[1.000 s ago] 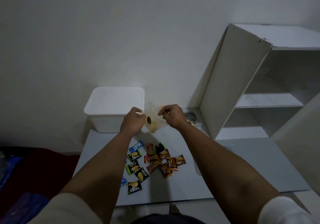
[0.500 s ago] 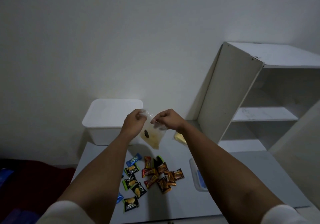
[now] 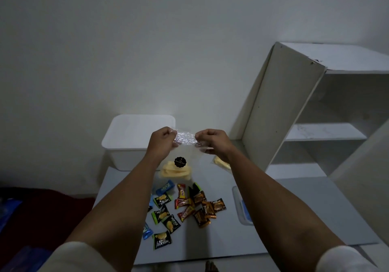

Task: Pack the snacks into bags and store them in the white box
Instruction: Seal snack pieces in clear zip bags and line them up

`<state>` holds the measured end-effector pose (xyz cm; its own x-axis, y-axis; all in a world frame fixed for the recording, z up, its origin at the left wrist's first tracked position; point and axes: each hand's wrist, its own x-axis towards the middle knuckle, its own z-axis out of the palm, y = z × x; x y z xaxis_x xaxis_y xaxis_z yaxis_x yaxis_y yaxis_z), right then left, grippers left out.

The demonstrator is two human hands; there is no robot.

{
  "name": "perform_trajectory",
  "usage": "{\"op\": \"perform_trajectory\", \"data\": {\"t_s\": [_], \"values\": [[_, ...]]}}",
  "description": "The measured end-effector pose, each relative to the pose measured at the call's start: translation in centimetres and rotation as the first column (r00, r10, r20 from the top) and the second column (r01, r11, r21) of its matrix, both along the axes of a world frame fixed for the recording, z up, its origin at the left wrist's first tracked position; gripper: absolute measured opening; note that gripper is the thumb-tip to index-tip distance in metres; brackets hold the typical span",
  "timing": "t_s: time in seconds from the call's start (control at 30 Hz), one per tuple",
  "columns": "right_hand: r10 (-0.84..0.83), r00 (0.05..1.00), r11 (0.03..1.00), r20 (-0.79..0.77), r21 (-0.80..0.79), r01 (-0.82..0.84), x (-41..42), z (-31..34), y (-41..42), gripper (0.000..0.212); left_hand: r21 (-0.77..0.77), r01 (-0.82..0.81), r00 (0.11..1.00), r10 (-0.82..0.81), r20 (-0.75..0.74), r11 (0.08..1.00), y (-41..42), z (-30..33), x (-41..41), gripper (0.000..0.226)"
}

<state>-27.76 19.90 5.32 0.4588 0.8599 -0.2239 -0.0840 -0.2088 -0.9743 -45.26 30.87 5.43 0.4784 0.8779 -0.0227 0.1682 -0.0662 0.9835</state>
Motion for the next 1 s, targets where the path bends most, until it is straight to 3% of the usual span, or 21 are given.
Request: {"op": "perform_trajectory", "data": {"t_s": [0.13, 0.5, 0.6, 0.8, 1.0], "values": [[0.059, 0.993, 0.997, 0.101, -0.056, -0.054, 0.3, 0.4, 0.2, 0.022, 0.029, 0.06, 0.998, -0.058, -0.038, 0.998, -0.3, 0.3, 0.2, 0.022], [0.188, 0.975, 0.982, 0.121, -0.049, -0.183, 1.0, 0.9, 0.8, 0.012, -0.058, 0.134, 0.989, -0.138, -0.061, 0.989, -0.4, -0.7, 1.1, 0.031], [0.189, 0.972, 0.981, 0.139, -0.056, -0.183, 0.8, 0.6, 0.9, 0.012, -0.082, 0.15, 0.988, -0.153, -0.032, 0.985, -0.3, -0.8, 1.3, 0.016], [0.084, 0.996, 0.995, 0.033, -0.065, -0.082, 0.6, 0.1, 0.5, 0.021, -0.066, 0.032, 0.999, -0.031, 0.017, 0.997, 0.6, -0.8, 0.9, 0.013], [0.103, 0.994, 0.994, -0.043, -0.038, -0.105, 0.0, -0.1, 0.6, 0.008, -0.178, 0.064, 0.997, -0.057, 0.048, 0.982, 0.8, -1.2, 0.8, 0.016]]}}
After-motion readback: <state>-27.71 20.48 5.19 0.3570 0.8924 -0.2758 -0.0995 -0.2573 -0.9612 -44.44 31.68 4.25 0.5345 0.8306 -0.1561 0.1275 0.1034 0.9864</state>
